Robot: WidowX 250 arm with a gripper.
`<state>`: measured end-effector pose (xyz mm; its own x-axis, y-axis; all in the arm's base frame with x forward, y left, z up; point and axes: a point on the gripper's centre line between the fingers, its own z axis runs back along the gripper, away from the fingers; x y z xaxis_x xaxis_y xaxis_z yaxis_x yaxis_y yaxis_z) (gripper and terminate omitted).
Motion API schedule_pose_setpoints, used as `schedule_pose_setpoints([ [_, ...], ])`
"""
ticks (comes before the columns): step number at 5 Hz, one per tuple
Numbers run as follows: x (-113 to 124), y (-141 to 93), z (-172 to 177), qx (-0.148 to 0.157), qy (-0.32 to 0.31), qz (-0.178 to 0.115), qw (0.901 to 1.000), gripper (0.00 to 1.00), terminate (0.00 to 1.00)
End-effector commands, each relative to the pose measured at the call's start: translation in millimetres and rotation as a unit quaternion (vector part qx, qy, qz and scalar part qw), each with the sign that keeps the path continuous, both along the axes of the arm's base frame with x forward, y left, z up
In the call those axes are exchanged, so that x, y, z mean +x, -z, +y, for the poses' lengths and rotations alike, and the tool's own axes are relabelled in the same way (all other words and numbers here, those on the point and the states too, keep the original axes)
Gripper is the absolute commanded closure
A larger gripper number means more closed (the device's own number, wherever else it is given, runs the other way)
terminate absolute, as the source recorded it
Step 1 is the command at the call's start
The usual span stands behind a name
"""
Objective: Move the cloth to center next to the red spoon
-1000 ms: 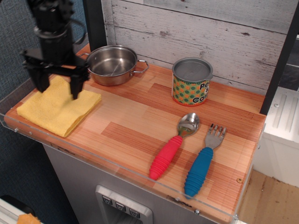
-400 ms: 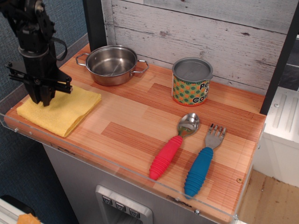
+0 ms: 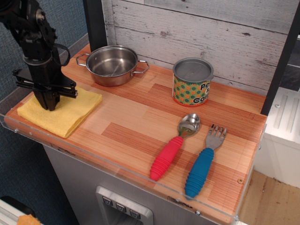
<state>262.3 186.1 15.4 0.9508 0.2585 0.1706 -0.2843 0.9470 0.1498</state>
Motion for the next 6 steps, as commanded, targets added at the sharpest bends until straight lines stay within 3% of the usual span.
schedule_pose_setpoints([
  [1,5,-5,-18,-0.003,0.023,-0.004,0.9997,1.00,0.00],
  [3,7,-8,-49,-0.004,0.036,-0.009,0.9993,1.00,0.00],
  [6,12,-9,-97,-0.019,0.008,-0.006,0.9998,1.00,0.00],
])
